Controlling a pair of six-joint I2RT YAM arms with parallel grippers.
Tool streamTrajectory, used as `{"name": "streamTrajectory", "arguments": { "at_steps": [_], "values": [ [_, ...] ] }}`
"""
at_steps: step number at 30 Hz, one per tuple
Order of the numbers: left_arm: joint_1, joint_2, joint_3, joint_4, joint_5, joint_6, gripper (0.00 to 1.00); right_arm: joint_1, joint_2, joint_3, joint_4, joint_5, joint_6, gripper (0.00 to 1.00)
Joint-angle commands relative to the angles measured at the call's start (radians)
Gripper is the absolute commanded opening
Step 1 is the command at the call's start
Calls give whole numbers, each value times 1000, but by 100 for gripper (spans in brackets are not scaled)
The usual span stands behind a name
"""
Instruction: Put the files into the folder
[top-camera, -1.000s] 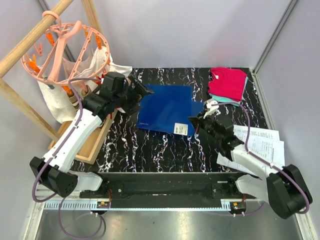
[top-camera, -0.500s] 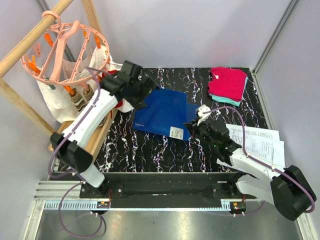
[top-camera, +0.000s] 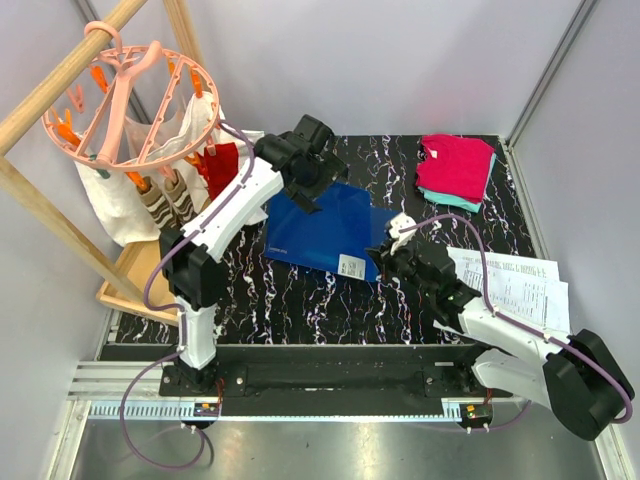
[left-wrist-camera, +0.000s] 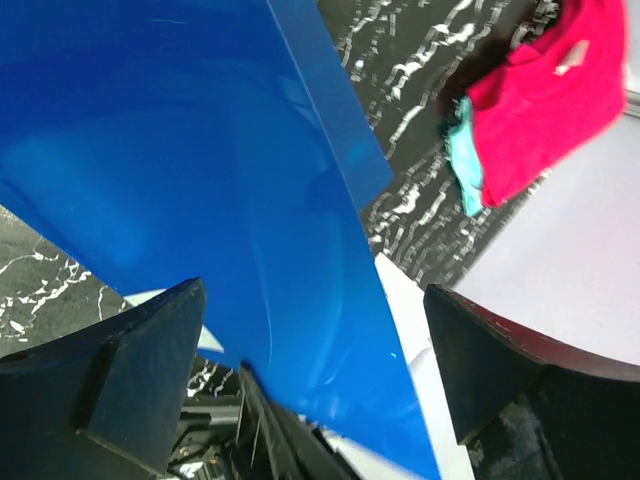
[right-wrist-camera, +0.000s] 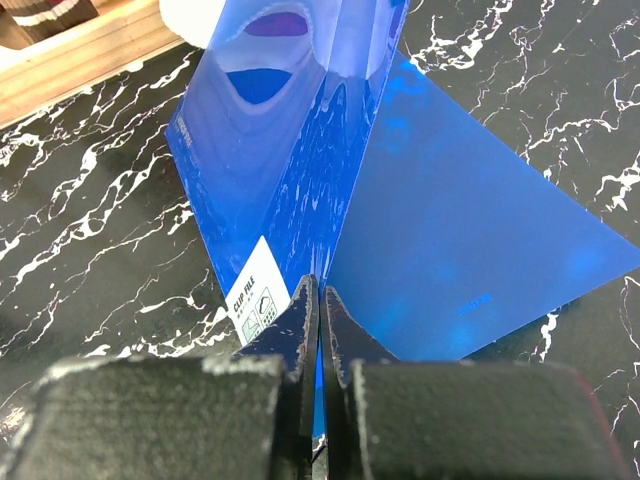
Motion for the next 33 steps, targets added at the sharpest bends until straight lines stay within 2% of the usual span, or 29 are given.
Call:
{"name": "streamTrajectory", "arguments": {
  "at_steps": [1,3,7,8,11,12,13,15,16,20,21,24,25,27,28,33],
  "values": [
    [-31,41,78,-16,-86,-28,88,26,0,35,-3,47,-50,0],
    [-39,51,77,-16,-89,-22,86,31,-2,38,-6,53,-54,0],
    [-53,50,52,-16,-112,39,63,36,-11,40,-15,78,-55,0],
    [-56,45,45,-14,-124,48,42,37,-14,38,-16,84,-55,0],
    [-69,1,-24,48,-170,139,7,36,-22,38,-21,107,-43,0],
    [-72,-34,-59,83,-172,175,1,36,-29,38,-23,107,-38,4],
    [-75,-54,-90,119,-167,258,0,36,-36,35,-21,105,-28,25],
    [-85,-135,-220,235,-176,341,0,34,-39,34,-15,107,-17,41],
    [-86,-169,-270,277,-177,417,0,36,-43,38,-21,107,1,55],
    [-91,-345,-556,562,-115,594,0,36,-48,80,-52,95,74,83],
    [-89,-407,-654,597,-97,617,0,36,-42,93,-85,96,98,84],
    [-91,-516,-765,720,19,740,0,36,-46,143,-150,133,170,88],
    [-91,-537,-825,770,94,760,0,36,-52,149,-159,147,192,90],
    [-91,-595,-876,814,156,800,0,34,-69,170,-212,205,262,98],
    [-92,-610,-903,831,197,809,0,34,-69,187,-248,222,279,98],
    [-109,-697,-975,805,195,842,0,34,-63,313,-420,254,373,100]
  ]
}}
